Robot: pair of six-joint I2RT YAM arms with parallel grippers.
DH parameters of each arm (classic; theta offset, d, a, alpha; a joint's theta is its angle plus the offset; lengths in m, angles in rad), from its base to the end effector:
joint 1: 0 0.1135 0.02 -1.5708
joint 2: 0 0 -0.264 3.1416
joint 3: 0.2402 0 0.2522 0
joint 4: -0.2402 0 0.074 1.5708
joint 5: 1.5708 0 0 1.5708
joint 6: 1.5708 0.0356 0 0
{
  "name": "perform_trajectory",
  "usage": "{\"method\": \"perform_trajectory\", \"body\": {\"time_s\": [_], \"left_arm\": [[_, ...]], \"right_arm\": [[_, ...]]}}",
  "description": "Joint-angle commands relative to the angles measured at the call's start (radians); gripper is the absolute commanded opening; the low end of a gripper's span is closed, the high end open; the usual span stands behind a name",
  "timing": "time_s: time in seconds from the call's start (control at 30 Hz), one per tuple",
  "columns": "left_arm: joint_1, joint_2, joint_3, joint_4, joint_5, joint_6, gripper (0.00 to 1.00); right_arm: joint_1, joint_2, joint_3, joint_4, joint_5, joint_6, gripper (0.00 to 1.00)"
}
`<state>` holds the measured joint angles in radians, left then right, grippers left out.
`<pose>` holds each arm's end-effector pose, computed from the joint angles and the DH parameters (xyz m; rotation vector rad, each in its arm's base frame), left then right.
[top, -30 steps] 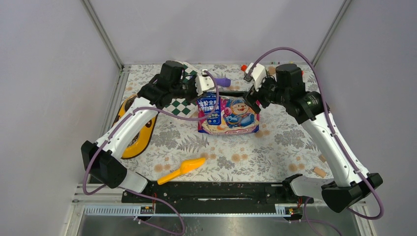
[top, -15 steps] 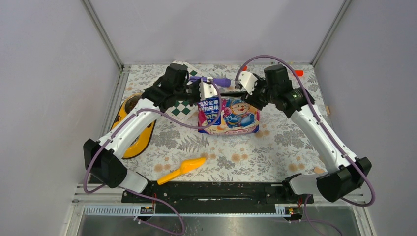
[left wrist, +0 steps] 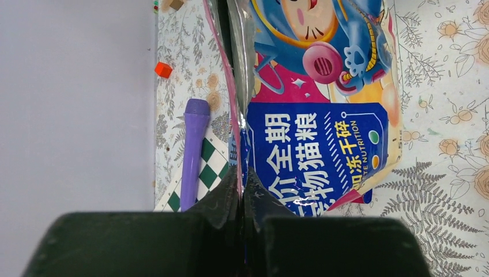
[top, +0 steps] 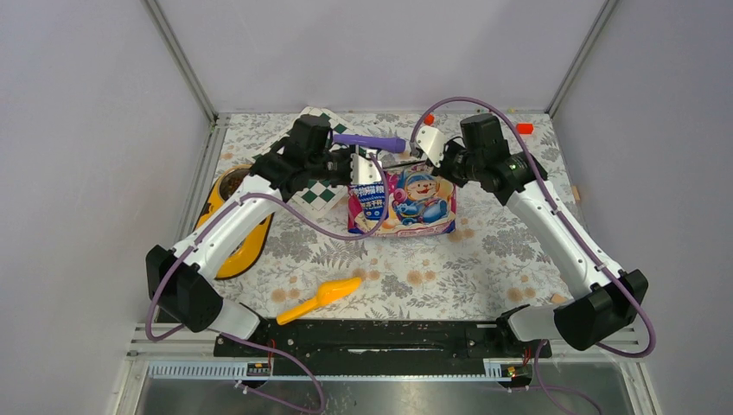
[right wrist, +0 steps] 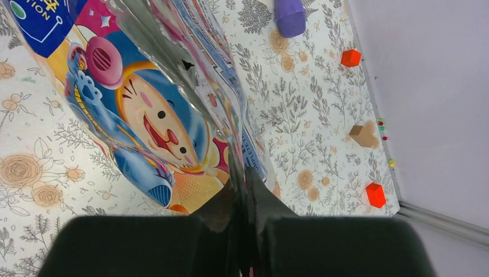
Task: Serve the pet food
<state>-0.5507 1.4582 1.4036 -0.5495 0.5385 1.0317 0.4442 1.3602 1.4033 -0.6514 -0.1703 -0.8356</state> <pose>0.2668 -0.1852 0.3630 1.6847 1.2432 -0.2963 0.2651 0.1329 0.3798 -1.3715 1.6807 -0.0386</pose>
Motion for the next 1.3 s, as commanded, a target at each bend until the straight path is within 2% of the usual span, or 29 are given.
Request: {"method": "perform_trajectory", "body": {"time_s": [0.0,0.07,0.2,0.37,0.57,0.63,0.7,0.8,0.83,0.9,0.97,1.03,1.2,1.27], "left_arm": [[-0.009,-0.041,-0.008,-0.014,0.020,0.034,0.00],[-0.010,-0.037,0.000,-0.006,0.037,0.014,0.02],[-0.021,-0.028,-0.012,0.034,0.047,-0.018,0.15],[-0.036,-0.016,-0.013,0.047,0.045,-0.021,0.16],[-0.044,-0.016,-0.015,0.066,0.040,-0.027,0.12],[-0.045,-0.016,-0.015,0.068,0.033,-0.023,0.08],[-0.045,-0.016,-0.016,0.068,0.024,-0.018,0.00],[-0.045,-0.021,-0.015,0.068,0.014,-0.012,0.00],[-0.046,-0.021,-0.016,0.068,0.016,-0.011,0.00],[-0.046,-0.020,-0.013,0.068,0.019,-0.017,0.00],[-0.046,-0.018,-0.013,0.082,0.022,-0.036,0.00],[-0.046,-0.019,-0.022,0.101,0.024,-0.045,0.00],[-0.045,-0.026,-0.034,0.119,0.028,-0.050,0.00],[-0.046,-0.029,-0.038,0.126,0.029,-0.050,0.00]], "right_arm": [[0.000,-0.047,0.009,0.027,-0.046,0.021,0.00],[0.001,-0.046,0.016,0.027,-0.075,0.040,0.03],[0.001,-0.032,0.030,0.046,-0.168,0.085,0.23],[0.007,-0.005,0.029,0.087,-0.247,0.115,0.31],[0.033,0.015,0.018,0.095,-0.247,0.063,0.31],[0.040,0.021,0.016,0.099,-0.233,0.051,0.29],[0.044,0.026,0.016,0.104,-0.216,0.038,0.22],[0.052,0.031,0.018,0.110,-0.206,0.026,0.02],[0.053,0.032,0.023,0.109,-0.207,0.030,0.00],[0.054,0.036,0.033,0.110,-0.226,0.045,0.02],[0.061,0.041,0.036,0.124,-0.252,0.063,0.17],[0.076,0.047,0.029,0.147,-0.263,0.074,0.26],[0.103,0.083,0.036,0.180,-0.299,0.098,0.27],[0.106,0.091,0.033,0.207,-0.315,0.112,0.21]]}}
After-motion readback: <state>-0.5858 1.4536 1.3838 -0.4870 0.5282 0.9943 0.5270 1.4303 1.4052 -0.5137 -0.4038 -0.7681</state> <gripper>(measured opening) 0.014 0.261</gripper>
